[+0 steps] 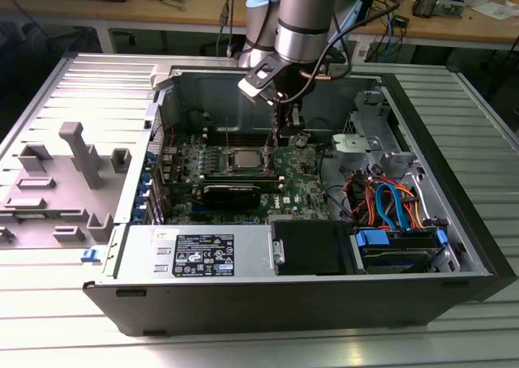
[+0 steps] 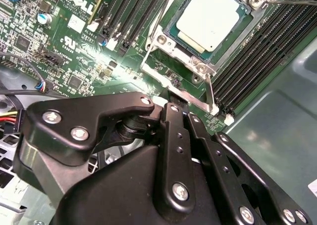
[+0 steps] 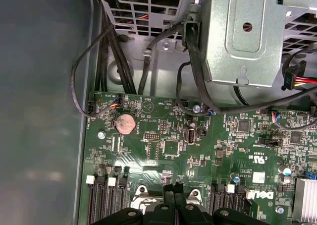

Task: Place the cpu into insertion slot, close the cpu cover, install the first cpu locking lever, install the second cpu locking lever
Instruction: 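Close the cpu cover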

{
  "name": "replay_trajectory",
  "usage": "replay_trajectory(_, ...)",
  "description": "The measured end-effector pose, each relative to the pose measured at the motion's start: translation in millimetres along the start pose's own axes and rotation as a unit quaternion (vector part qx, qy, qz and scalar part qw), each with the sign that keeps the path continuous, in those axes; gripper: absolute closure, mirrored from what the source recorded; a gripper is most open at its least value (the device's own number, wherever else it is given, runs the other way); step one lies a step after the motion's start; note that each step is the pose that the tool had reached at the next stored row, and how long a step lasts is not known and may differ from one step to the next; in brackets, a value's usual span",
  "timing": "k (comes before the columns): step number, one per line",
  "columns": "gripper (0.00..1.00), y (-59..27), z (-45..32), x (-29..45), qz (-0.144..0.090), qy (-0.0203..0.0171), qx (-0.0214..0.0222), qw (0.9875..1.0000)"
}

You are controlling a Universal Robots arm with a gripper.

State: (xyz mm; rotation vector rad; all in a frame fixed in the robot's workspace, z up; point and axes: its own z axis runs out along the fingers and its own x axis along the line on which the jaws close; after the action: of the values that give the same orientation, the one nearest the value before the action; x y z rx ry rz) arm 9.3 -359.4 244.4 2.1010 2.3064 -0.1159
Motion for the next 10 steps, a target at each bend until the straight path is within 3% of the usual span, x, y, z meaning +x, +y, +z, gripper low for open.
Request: replay_trajectory(10, 0.89, -6.6, 0.4, 0.6, 0.0, 0.0, 0.0, 1.0)
